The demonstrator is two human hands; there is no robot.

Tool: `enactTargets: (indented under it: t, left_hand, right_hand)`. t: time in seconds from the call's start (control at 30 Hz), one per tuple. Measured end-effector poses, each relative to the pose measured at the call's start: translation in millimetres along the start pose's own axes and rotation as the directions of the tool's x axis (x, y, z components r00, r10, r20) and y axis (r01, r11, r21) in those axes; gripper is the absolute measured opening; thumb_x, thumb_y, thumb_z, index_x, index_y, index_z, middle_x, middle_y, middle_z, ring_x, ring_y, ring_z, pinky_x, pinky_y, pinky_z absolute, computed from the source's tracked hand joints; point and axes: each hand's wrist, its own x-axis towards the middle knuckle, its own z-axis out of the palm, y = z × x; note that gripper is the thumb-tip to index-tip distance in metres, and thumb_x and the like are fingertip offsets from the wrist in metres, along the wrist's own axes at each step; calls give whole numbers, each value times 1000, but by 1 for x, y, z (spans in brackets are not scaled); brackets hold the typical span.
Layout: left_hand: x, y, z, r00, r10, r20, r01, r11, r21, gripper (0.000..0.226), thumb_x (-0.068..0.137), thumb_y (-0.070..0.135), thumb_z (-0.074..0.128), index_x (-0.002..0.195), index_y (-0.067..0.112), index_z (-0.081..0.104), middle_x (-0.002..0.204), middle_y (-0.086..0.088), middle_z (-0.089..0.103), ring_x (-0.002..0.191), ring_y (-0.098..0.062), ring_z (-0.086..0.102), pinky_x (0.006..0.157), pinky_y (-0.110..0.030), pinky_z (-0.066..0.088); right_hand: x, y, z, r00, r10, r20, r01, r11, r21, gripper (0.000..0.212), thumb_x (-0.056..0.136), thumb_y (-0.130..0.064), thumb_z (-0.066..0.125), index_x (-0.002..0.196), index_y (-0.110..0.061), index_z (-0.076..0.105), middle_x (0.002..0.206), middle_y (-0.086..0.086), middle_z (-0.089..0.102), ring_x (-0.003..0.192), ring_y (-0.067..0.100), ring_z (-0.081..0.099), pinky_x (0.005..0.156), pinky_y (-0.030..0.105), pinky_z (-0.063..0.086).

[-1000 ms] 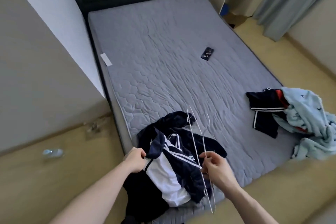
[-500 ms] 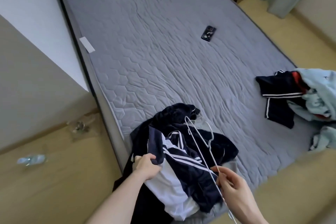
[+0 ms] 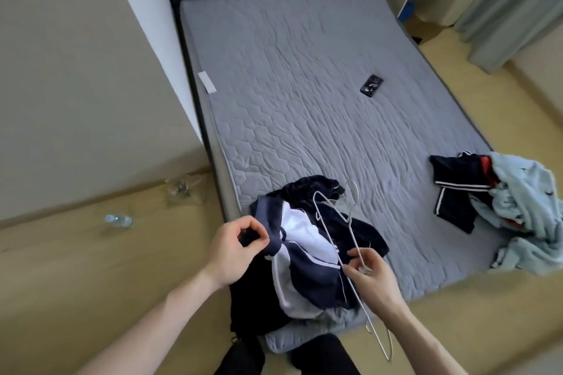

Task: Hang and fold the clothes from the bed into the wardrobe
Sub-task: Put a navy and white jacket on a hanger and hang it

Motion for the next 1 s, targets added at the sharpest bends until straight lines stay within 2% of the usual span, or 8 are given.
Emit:
enactTargets:
  t: [0.13, 0.27, 0.33, 0.5, 0.67, 0.77, 0.87, 1.0]
  left_hand:
    - [-41, 75, -17, 996, 83, -45, -88, 988, -124, 16, 82, 17, 79, 77, 26, 68, 76, 4, 71, 68, -6, 65, 66, -15, 49]
    - [-76, 137, -2, 987, 101, -124, -134, 944, -303, 15, 84, 23, 77, 77, 23, 65, 67, -15, 63, 60, -25, 59, 57, -40, 48]
    - [-88, 160, 7, 974, 107, -200, -177, 911, -373, 16, 85, 22, 76, 76, 23, 63, 62, -14, 61, 56, -26, 56, 54, -39, 46]
    - [-112, 193, 9, 935, 99, -342, -238, 888, -393, 13, 89, 13, 72, 80, 19, 65, 71, -7, 69, 63, -26, 59, 57, -33, 48]
    - [-120, 188, -8, 898, -78, -433, -204, 798, -568, 24, 97, 7, 66, 118, 19, 65, 109, 0, 75, 99, -16, 71, 79, -30, 59]
    - [-135, 169, 5, 906, -179, -383, -140, 727, -672, 41, 101, 16, 62, 139, 23, 51, 131, 0, 70, 117, -23, 69, 96, -37, 56]
    - [-160, 142, 43, 926, -250, -284, -13, 730, -684, 46, 94, 13, 65, 137, 23, 52, 127, 6, 72, 114, -17, 71, 84, -22, 57]
    - [-181, 107, 94, 888, -390, -244, 269, 870, -413, 46, 80, 13, 73, 121, 27, 56, 115, 9, 67, 106, -6, 66, 89, -19, 53]
  right_hand:
    - [-34, -26, 10, 973, -161, 165, 174, 982, -69, 51, 69, -28, 89, 107, -31, 55, 100, -7, 67, 59, 4, 52, 63, 29, 47]
    - [-57, -56, 18, 888, -367, 277, 382, 924, -2, 64, 58, -43, 95, 105, -37, 52, 107, -15, 66, 54, 6, 55, 52, 22, 49]
    - [-60, -72, 15, 839, -431, 332, 443, 896, 44, 56, 65, -46, 92, 105, -41, 54, 106, -15, 70, 61, 2, 60, 55, 16, 47]
    - [-53, -106, -9, 728, -502, 466, 528, 845, 85, 16, 85, -47, 69, 95, -35, 67, 79, -7, 72, 64, 5, 61, 61, 27, 48]
    - [-63, -119, -34, 605, -542, 583, 396, 840, 371, 19, 96, -35, 66, 105, -20, 74, 102, 13, 77, 97, 33, 75, 79, 42, 62]
    - [-72, -127, -47, 594, -535, 601, 306, 841, 446, 23, 97, -37, 64, 107, -19, 73, 103, 18, 75, 92, 31, 75, 74, 34, 59]
    - [-75, -129, -52, 588, -523, 617, 290, 849, 442, 26, 95, -39, 62, 102, -15, 70, 91, 18, 70, 79, 28, 65, 65, 32, 52]
    - [-77, -128, -55, 565, -507, 650, 298, 861, 412, 26, 91, -42, 64, 94, -17, 66, 83, 12, 55, 75, 27, 50, 63, 34, 38]
